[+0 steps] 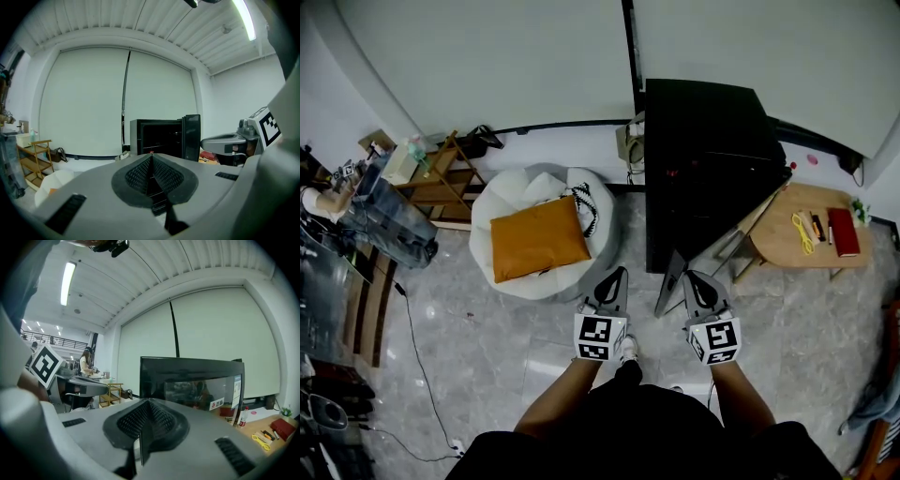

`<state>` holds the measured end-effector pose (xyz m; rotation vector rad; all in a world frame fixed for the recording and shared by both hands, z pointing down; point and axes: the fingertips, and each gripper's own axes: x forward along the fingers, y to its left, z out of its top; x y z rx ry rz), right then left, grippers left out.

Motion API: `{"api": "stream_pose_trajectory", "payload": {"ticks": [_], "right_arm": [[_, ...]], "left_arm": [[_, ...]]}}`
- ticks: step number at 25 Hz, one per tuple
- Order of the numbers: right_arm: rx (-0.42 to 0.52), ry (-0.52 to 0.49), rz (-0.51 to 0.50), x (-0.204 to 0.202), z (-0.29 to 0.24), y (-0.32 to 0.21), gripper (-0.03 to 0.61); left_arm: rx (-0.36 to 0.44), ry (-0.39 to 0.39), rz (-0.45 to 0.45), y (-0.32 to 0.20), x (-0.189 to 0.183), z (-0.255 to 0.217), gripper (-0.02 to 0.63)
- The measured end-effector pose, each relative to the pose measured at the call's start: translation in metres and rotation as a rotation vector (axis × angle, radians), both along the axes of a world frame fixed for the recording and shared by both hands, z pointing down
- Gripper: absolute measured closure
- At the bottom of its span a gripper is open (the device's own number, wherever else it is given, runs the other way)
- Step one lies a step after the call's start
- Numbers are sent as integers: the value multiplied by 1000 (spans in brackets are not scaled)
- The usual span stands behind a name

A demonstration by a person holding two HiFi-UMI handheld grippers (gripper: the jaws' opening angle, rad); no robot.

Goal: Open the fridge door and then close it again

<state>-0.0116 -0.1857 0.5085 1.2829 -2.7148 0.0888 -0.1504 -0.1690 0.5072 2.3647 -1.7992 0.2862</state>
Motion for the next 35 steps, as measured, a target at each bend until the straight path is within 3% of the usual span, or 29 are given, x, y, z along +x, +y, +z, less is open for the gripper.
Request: {"api": "stream_pose_trajectory", "payload": {"ticks": [16,35], "right_arm": [[4,18,36,-23,-1,-29,560],[-2,13,90,-57,1,-72,560]], "left_arm": [[15,-3,63,-34,-2,-5,591],[14,-8,106,-68,-29,2,591]]}}
